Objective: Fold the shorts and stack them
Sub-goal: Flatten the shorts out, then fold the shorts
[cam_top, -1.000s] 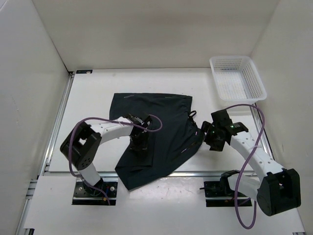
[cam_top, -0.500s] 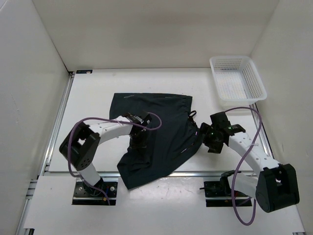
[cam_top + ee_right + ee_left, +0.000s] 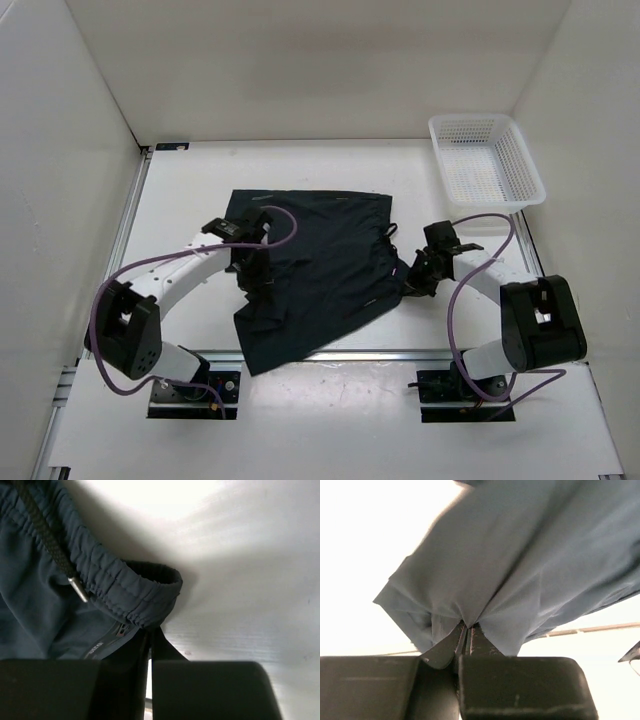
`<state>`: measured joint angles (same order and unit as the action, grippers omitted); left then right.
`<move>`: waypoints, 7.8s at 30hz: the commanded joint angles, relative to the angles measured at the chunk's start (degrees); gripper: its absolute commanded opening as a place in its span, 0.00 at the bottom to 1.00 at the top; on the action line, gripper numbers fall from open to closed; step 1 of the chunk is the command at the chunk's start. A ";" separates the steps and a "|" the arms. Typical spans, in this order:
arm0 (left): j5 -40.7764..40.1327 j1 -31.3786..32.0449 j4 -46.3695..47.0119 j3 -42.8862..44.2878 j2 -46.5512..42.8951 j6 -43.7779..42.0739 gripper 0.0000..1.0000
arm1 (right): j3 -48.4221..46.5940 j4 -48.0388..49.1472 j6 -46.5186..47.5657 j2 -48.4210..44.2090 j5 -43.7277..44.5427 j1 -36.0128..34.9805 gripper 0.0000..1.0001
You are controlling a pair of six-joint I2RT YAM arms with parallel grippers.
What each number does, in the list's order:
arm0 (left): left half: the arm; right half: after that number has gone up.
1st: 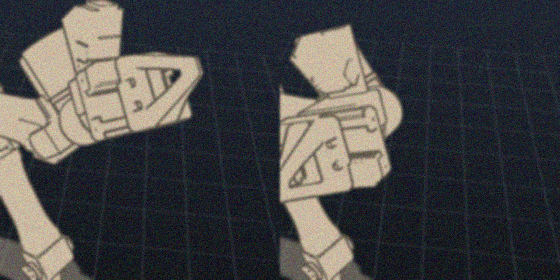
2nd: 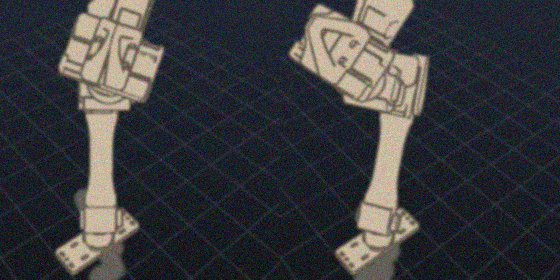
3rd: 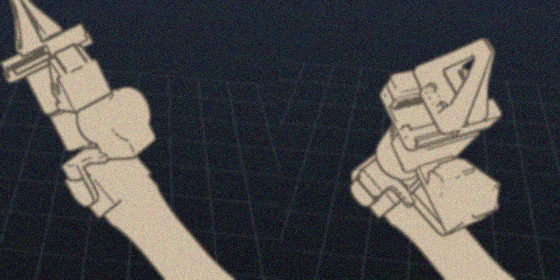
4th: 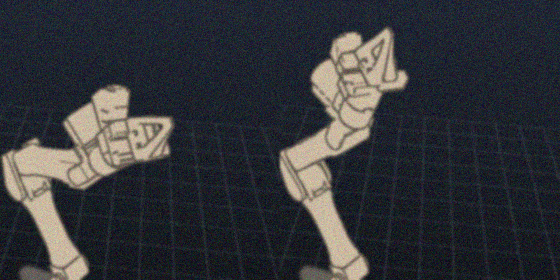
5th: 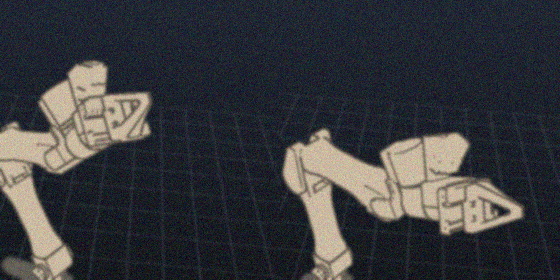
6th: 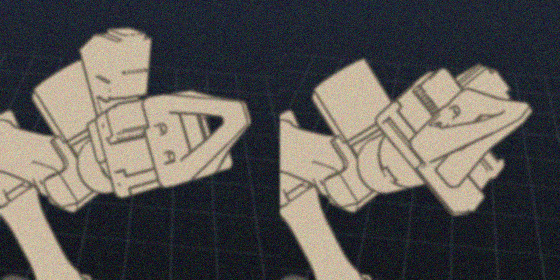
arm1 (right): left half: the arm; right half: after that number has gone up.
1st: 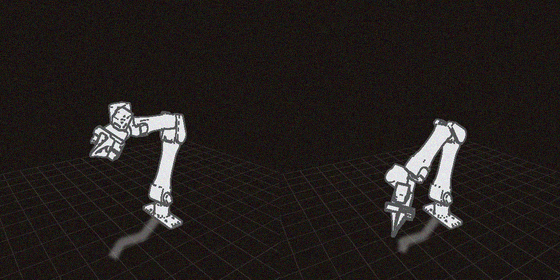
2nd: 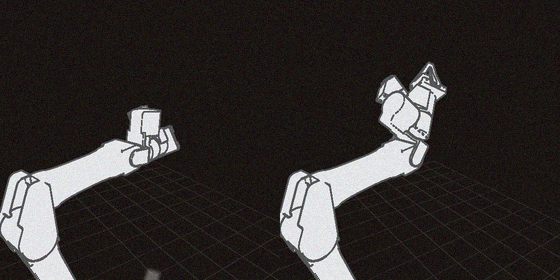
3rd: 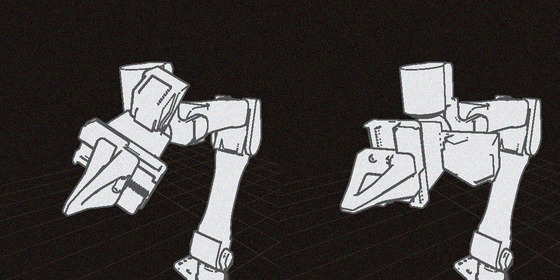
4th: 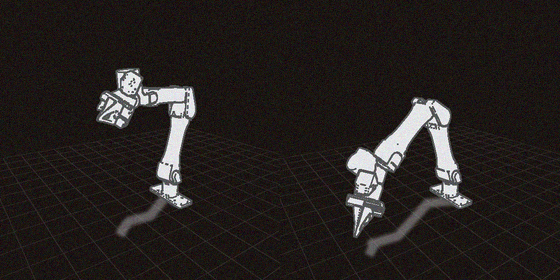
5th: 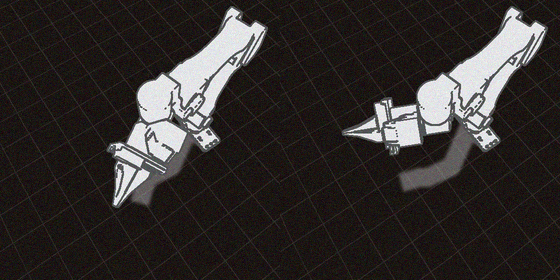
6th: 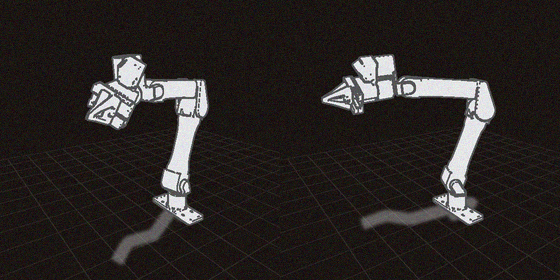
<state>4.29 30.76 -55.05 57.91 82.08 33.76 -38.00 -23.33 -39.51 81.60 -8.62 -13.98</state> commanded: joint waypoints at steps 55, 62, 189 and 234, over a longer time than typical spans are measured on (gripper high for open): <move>3.10 -25.67 -11.93 87.82 55.95 -12.58 0.86 | -5.68 -3.74 -4.09 2.24 1.50 1.06 0.00; -3.59 -25.67 -8.86 52.54 25.31 -8.37 0.91 | -5.16 -3.74 -3.56 0.49 2.03 1.06 0.00; -5.89 -20.66 1.08 98.95 58.97 0.88 0.45 | -51.11 -19.91 -3.47 20.43 24.01 0.00 0.56; 4.94 -25.05 3.28 63.64 53.89 -3.79 0.10 | -25.98 -2.94 0.91 20.26 -0.34 4.31 0.00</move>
<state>8.27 5.43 -52.25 118.54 138.04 30.44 -60.62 -22.81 -42.11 101.62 -11.51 -10.39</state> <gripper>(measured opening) 0.123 0.036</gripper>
